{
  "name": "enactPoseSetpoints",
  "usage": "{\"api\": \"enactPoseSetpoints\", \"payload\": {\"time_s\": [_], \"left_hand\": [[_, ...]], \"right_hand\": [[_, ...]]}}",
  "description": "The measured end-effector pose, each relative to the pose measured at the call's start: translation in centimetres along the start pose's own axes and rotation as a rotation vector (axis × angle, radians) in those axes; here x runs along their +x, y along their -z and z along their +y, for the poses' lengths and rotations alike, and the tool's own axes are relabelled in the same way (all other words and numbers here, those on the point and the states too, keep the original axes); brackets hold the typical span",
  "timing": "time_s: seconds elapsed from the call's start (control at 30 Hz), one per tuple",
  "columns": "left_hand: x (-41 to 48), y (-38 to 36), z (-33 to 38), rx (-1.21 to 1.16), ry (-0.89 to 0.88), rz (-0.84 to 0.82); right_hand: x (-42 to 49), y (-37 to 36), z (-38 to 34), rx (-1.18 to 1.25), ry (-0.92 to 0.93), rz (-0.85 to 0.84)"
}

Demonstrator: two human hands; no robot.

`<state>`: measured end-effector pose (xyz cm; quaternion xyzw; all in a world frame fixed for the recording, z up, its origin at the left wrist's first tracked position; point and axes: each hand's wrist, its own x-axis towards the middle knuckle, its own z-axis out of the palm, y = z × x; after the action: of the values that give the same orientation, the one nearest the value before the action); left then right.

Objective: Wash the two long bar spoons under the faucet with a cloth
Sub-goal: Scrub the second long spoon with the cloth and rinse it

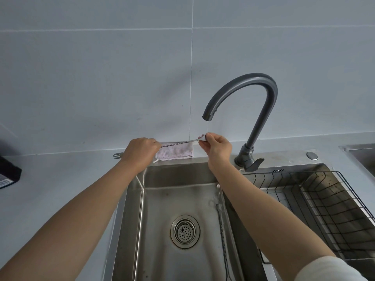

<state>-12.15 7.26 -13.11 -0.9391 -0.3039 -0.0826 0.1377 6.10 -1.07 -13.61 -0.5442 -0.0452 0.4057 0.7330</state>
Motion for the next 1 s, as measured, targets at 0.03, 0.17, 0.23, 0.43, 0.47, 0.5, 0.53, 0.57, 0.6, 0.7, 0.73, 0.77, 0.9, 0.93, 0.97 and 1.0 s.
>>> {"api": "enactPoseSetpoints", "payload": {"time_s": [0.03,0.17,0.23,0.43,0.47,0.5,0.53,0.57,0.6,0.7,0.73,0.77,0.9,0.93,0.97,1.0], "left_hand": [[0.1,0.0,0.2,-0.005,-0.001,-0.005],[0.5,-0.2,0.7,-0.01,-0.011,-0.025],[0.5,-0.1,0.7,-0.002,-0.017,-0.027],[-0.3,-0.4,0.1,0.013,-0.002,-0.045],[-0.4,-0.4,-0.2,0.007,0.006,-0.052],[-0.6,-0.5,-0.3,0.004,0.015,-0.057],[-0.7,-0.5,-0.5,-0.003,0.02,-0.059],[-0.8,-0.5,-0.6,-0.013,0.022,-0.058],[-0.9,-0.5,-0.7,-0.02,0.021,-0.053],[-1.2,-0.6,-1.0,-0.015,0.007,-0.025],[-1.3,-0.6,-1.0,-0.014,0.003,-0.016],[-1.4,-0.7,-1.1,-0.019,-0.002,-0.009],[-1.8,-0.5,-1.2,-0.027,0.007,-0.027],[-1.8,-0.5,-1.2,-0.026,0.011,-0.033],[-1.8,-0.5,-1.2,-0.023,0.014,-0.036],[-1.8,-0.5,-1.2,-0.018,0.018,-0.032]], "right_hand": [[0.0,0.0,-0.1,0.054,-0.003,0.004],[0.3,0.2,0.0,0.28,-0.061,-0.019],[0.2,0.2,0.1,0.288,-0.146,-0.05],[-0.2,0.1,0.2,0.153,-0.257,-0.101],[-0.2,0.2,0.2,0.154,-0.231,-0.094],[-0.2,0.4,0.1,0.156,-0.204,-0.087],[-0.2,0.5,0.1,0.161,-0.185,-0.081],[-0.2,0.6,0.1,0.168,-0.174,-0.077],[-0.3,0.7,0.1,0.174,-0.171,-0.077],[-0.5,0.5,0.1,0.179,-0.163,-0.085],[-0.6,0.5,0.1,0.167,-0.153,-0.086],[-0.6,0.4,0.2,0.144,-0.142,-0.081],[-0.6,0.1,0.4,0.067,-0.121,-0.051],[-0.5,-0.1,0.5,0.07,-0.121,-0.056],[-0.6,-0.2,0.6,0.08,-0.126,-0.068],[-0.6,-0.4,0.7,0.098,-0.137,-0.084]]}}
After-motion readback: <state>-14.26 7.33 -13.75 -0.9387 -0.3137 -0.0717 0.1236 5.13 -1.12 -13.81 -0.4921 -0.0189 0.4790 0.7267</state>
